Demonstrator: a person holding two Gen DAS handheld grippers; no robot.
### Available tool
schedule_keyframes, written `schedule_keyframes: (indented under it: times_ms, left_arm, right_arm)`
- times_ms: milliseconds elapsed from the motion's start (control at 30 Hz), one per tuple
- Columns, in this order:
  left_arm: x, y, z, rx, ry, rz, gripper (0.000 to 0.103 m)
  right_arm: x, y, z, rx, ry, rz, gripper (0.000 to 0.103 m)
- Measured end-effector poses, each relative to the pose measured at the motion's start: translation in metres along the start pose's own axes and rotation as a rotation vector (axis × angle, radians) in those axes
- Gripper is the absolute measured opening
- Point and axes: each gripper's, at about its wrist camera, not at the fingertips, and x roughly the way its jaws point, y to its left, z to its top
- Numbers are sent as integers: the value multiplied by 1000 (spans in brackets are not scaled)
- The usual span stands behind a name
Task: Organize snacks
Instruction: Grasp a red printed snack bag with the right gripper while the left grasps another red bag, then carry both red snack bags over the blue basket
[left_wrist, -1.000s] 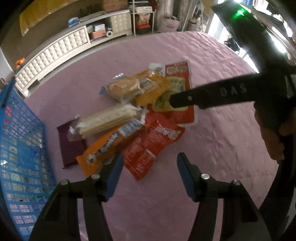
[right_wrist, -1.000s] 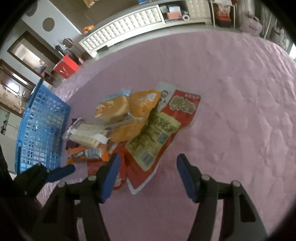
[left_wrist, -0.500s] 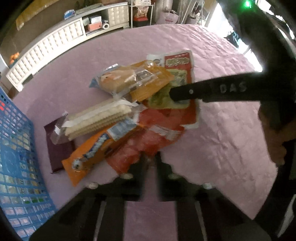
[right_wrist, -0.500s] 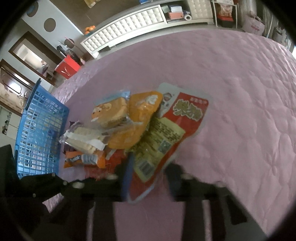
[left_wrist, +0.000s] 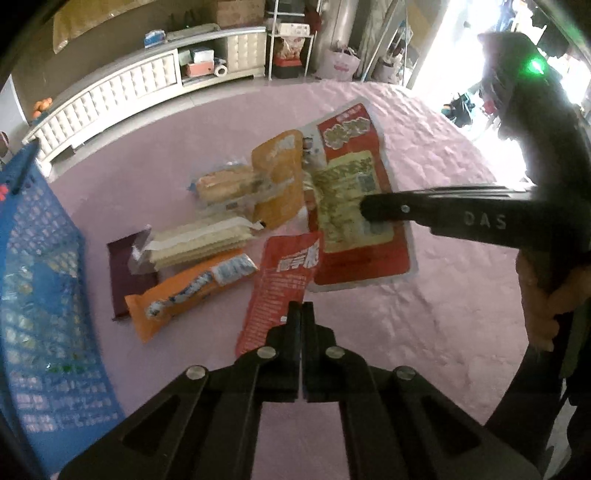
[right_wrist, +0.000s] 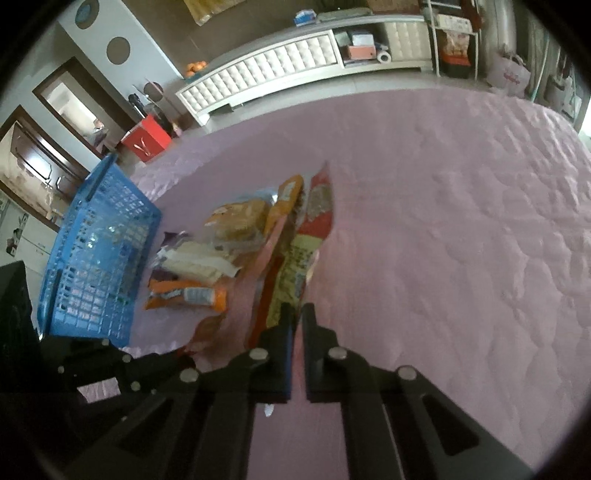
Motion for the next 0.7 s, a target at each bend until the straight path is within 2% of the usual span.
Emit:
schedule_keyframes:
  times_ms: [333, 567, 700]
  left_arm:
    - [-75, 0, -3, -2, -122, 0, 0]
    - [-138, 7, -7, 3, -236, 21, 0]
    - [-172, 25, -14, -14, -280, 30, 0]
  right_arm:
    - [-58, 30, -17, -16, -82, -21, 7]
    - [-96, 68, -19, -51, -143, -23, 7]
    - [-109, 94, -16, -86, -179, -26, 7]
